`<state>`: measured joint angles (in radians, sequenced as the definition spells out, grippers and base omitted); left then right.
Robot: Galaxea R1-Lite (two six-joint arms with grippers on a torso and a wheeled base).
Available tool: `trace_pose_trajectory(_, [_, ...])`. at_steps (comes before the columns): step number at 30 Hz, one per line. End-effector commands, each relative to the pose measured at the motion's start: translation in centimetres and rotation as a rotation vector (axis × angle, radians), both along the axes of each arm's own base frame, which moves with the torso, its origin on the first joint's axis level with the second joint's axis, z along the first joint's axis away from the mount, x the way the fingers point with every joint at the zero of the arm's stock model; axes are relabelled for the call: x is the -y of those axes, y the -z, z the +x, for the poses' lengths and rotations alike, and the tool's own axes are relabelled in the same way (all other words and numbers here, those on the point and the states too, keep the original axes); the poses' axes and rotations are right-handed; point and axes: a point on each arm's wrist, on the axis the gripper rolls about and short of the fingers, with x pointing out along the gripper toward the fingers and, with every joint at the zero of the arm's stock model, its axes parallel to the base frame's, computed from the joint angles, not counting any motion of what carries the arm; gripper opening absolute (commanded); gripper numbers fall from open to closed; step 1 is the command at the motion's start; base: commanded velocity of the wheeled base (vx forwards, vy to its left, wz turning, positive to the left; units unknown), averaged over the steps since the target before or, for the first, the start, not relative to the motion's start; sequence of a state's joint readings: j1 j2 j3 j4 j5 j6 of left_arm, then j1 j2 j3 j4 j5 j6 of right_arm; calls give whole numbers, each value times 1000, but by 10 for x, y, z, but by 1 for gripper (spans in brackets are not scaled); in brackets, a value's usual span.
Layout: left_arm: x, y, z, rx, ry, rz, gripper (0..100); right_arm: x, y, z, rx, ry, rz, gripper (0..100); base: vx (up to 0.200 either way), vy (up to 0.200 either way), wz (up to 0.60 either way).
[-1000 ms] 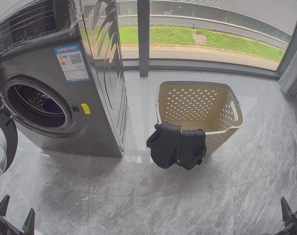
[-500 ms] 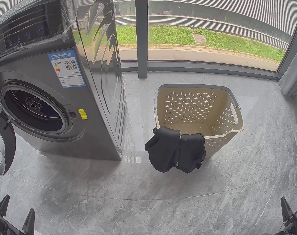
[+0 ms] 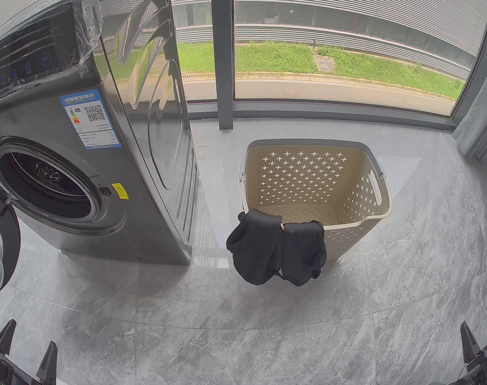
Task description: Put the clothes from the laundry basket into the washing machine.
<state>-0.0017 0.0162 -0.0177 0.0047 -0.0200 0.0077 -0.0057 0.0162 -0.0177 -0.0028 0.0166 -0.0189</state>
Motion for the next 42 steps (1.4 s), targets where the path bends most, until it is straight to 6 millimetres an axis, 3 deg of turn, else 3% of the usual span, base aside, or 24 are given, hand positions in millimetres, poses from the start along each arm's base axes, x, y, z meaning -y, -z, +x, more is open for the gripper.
trace_pose_trajectory(1, [0, 4, 0, 2, 0, 0, 100, 0, 5, 0, 0, 0, -1, 100, 0, -200, 0])
trace_pose_trajectory(14, [0, 4, 0, 2, 0, 0, 100, 0, 5, 0, 0, 0, -1, 100, 0, -15, 0])
trace_pose_trajectory(22, [0, 4, 0, 2, 0, 0, 100, 0, 5, 0, -1, 0, 1, 100, 200, 0, 0])
trace_pose_trajectory(27, [0, 4, 0, 2, 0, 0, 100, 0, 3, 0, 11, 2, 4, 100, 0, 0, 0])
trace_pose_trajectory(29, [0, 4, 0, 2, 0, 0, 100, 0, -5, -2, 52, -3, 5, 100, 0, 0, 0])
trace_pose_trajectory(30, [0, 4, 0, 2, 0, 0, 100, 0, -35, -11, 180, -2, 24, 100, 0, 0, 0])
trace_pose_trajectory(31, [0, 4, 0, 2, 0, 2, 100, 0, -49, -14, 202, -8, 35, 100, 0, 0, 0])
trace_pose_trajectory(33, [0, 4, 0, 2, 0, 2, 100, 0, -57, -13, 179, -11, 37, 100, 0, 0, 0])
trace_pose_trajectory(35, [0, 4, 0, 2, 0, 2, 100, 0, -61, -3, 50, -32, 37, 100, 0, 0, 0])
trace_pose_trajectory(38, [0, 4, 0, 2, 1, 2, 100, -3, -55, 30, -234, -137, 42, 100, 0, 0, 0])
trace_pose_trajectory(40, [0, 4, 0, 2, 0, 0, 100, -4, -54, 49, -340, -182, 25, 100, 0, 0, 0])
trace_pose_trajectory(42, [0, 4, 0, 2, 0, 0, 100, -7, -54, 80, -443, -261, -24, 100, 0, 0, 0])
